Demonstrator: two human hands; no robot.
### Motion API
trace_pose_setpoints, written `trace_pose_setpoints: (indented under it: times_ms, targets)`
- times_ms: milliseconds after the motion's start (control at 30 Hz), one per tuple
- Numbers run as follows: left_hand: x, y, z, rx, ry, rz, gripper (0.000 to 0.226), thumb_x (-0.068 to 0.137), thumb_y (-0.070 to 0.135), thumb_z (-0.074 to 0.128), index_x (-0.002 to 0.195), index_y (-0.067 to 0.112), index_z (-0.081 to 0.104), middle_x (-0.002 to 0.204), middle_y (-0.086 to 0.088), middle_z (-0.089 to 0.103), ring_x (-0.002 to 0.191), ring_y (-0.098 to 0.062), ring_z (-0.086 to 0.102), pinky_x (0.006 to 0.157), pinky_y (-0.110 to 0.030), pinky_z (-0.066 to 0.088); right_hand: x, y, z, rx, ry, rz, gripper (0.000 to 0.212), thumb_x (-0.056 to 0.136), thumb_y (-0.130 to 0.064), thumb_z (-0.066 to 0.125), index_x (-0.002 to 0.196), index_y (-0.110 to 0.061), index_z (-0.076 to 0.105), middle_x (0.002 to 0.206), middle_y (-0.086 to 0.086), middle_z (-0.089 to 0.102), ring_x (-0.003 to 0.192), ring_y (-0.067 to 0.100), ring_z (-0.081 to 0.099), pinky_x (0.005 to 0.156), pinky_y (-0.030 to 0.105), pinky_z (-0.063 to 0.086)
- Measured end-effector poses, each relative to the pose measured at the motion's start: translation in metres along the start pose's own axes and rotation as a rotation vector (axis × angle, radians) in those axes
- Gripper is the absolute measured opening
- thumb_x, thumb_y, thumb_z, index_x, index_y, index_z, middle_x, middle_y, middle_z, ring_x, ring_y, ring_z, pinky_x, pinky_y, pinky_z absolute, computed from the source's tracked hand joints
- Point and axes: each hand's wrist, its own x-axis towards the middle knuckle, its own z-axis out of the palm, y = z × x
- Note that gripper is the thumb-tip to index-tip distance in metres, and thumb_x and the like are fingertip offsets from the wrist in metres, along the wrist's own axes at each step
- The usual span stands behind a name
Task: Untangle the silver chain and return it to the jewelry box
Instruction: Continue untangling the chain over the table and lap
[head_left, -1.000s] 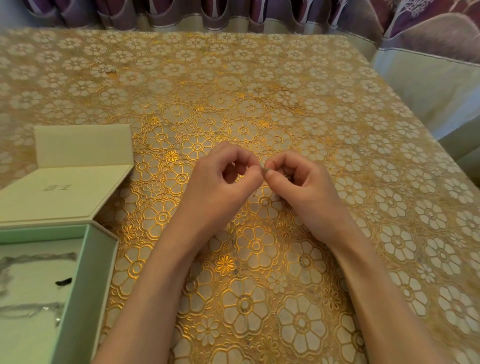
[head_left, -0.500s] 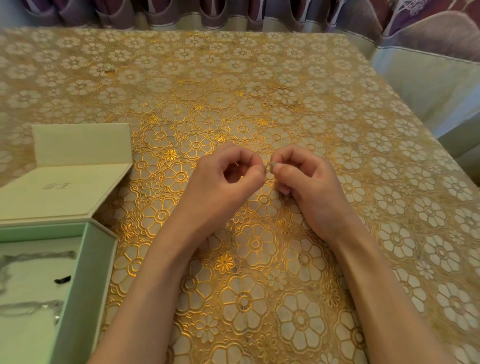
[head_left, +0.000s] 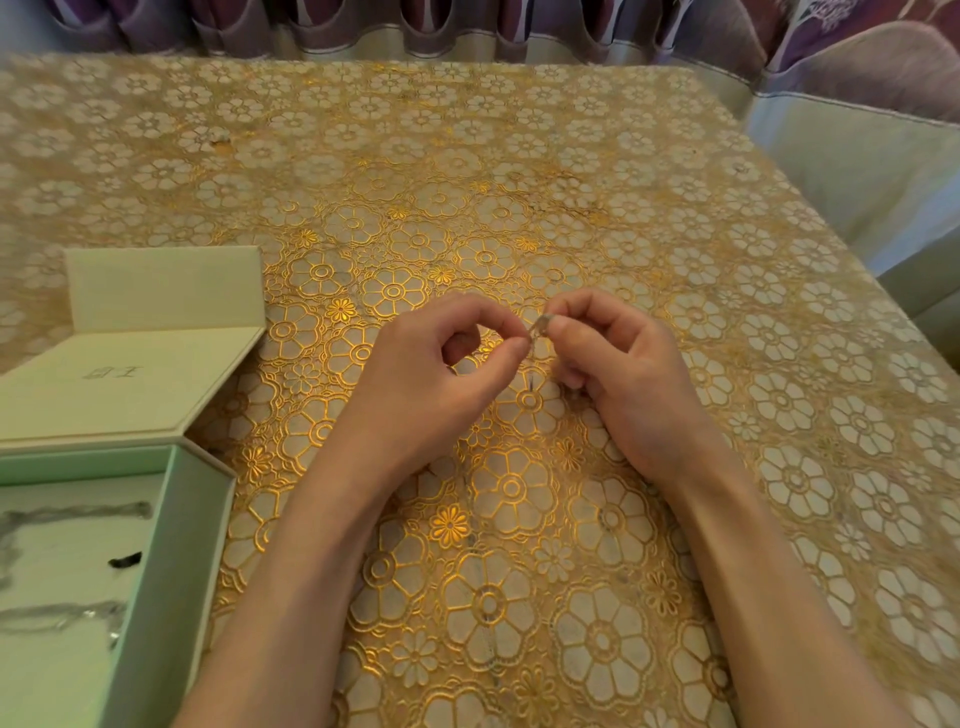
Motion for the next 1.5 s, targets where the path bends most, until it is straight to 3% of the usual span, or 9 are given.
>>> trace_pose_setpoints:
  times_ms: [167, 433, 667, 767, 1000, 1167, 1267, 1367, 1500]
  targets:
    - [0.0, -0.003, 0.0, 0.082, 0.011, 0.037, 0.007, 0.076, 0.027, 0.065, 0.081, 0.024, 0.068, 0.062, 0.008, 0.038, 0.054, -0.001, 0.035, 0.053, -0.01, 0.026, 0.001, 0.0, -0.003, 0.069, 0.002, 0.0, 0.007, 0.079, -0.015, 0.052, 0.076, -0.016, 0.058, 0.052, -0.016, 0.052, 0.047, 0.001, 0.035, 0.055, 0.027, 0.026]
    - [0.001, -0.005, -0.001, 0.174, 0.146, 0.0, 0.004, 0.075, 0.022, 0.059, 0.073, 0.02, 0.061, 0.062, 0.008, 0.041, 0.058, -0.004, 0.038, 0.056, -0.012, 0.028, 0.002, 0.004, -0.006, 0.128, -0.016, -0.023, 0.009, 0.071, -0.024, 0.059, 0.076, -0.017, 0.058, 0.053, -0.017, 0.051, 0.046, 0.0, 0.036, 0.055, 0.029, 0.023]
    - [-0.001, -0.007, -0.001, 0.372, 0.117, 0.084, 0.016, 0.065, 0.033, 0.047, 0.066, 0.019, 0.054, 0.08, 0.003, 0.046, 0.082, -0.014, 0.041, 0.076, -0.026, 0.033, 0.003, 0.004, -0.006, 0.132, 0.007, -0.019, 0.007, 0.07, -0.02, 0.061, 0.074, -0.016, 0.056, 0.051, -0.017, 0.047, 0.046, 0.001, 0.036, 0.055, 0.028, 0.025]
    - [-0.002, -0.007, -0.002, 0.424, 0.091, 0.13, 0.013, 0.063, 0.031, 0.047, 0.062, 0.019, 0.05, 0.081, 0.005, 0.043, 0.081, -0.016, 0.038, 0.075, -0.031, 0.033, 0.003, 0.003, -0.005, 0.145, 0.018, -0.001, 0.004, 0.073, -0.012, 0.057, 0.073, -0.013, 0.053, 0.05, -0.016, 0.044, 0.046, 0.002, 0.034, 0.054, 0.028, 0.024]
    - [-0.003, -0.003, -0.006, 0.293, 0.025, 0.165, 0.012, 0.069, 0.032, 0.044, 0.06, 0.023, 0.044, 0.08, 0.002, 0.047, 0.082, -0.019, 0.039, 0.074, -0.027, 0.028, 0.003, 0.0, -0.005, 0.274, 0.065, 0.055, 0.006, 0.073, -0.01, 0.049, 0.068, -0.012, 0.052, 0.048, -0.011, 0.035, 0.049, 0.006, 0.028, 0.051, 0.022, 0.028]
    - [-0.001, -0.006, -0.007, 0.304, 0.226, 0.134, 0.045, 0.085, 0.039, 0.044, 0.049, 0.013, 0.051, 0.066, 0.0, 0.053, 0.074, -0.02, 0.042, 0.073, -0.033, 0.031, 0.002, 0.0, -0.007, 0.215, 0.02, 0.028, 0.004, 0.071, -0.01, 0.055, 0.069, -0.012, 0.053, 0.05, -0.015, 0.042, 0.047, 0.004, 0.033, 0.053, 0.025, 0.025]
    - [-0.001, -0.002, -0.01, 0.092, 0.291, 0.057, 0.04, 0.084, 0.042, 0.044, 0.054, 0.018, 0.048, 0.06, 0.0, 0.052, 0.071, -0.016, 0.044, 0.073, -0.03, 0.032, 0.002, 0.002, -0.007, 0.181, 0.012, 0.028, 0.005, 0.071, -0.009, 0.054, 0.068, -0.013, 0.054, 0.049, -0.013, 0.044, 0.046, 0.003, 0.033, 0.054, 0.027, 0.023]
    - [-0.001, 0.003, -0.008, -0.191, 0.218, -0.003, 0.03, 0.081, 0.04, 0.054, 0.074, 0.011, 0.054, 0.057, -0.007, 0.057, 0.058, -0.012, 0.054, 0.059, -0.018, 0.039, 0.003, 0.004, -0.007, 0.123, 0.012, 0.009, 0.008, 0.068, -0.015, 0.061, 0.063, -0.021, 0.062, 0.055, -0.01, 0.047, 0.047, 0.003, 0.034, 0.054, 0.029, 0.023]
    - [-0.002, 0.006, 0.0, -0.108, 0.042, 0.013, 0.009, 0.08, 0.027, 0.061, 0.089, 0.025, 0.061, 0.054, -0.002, 0.058, 0.046, -0.006, 0.05, 0.048, -0.012, 0.036, 0.002, 0.004, -0.006, 0.07, -0.027, -0.008, 0.007, 0.064, -0.03, 0.063, 0.067, -0.024, 0.066, 0.067, 0.012, 0.043, 0.051, 0.006, 0.033, 0.052, 0.027, 0.024]
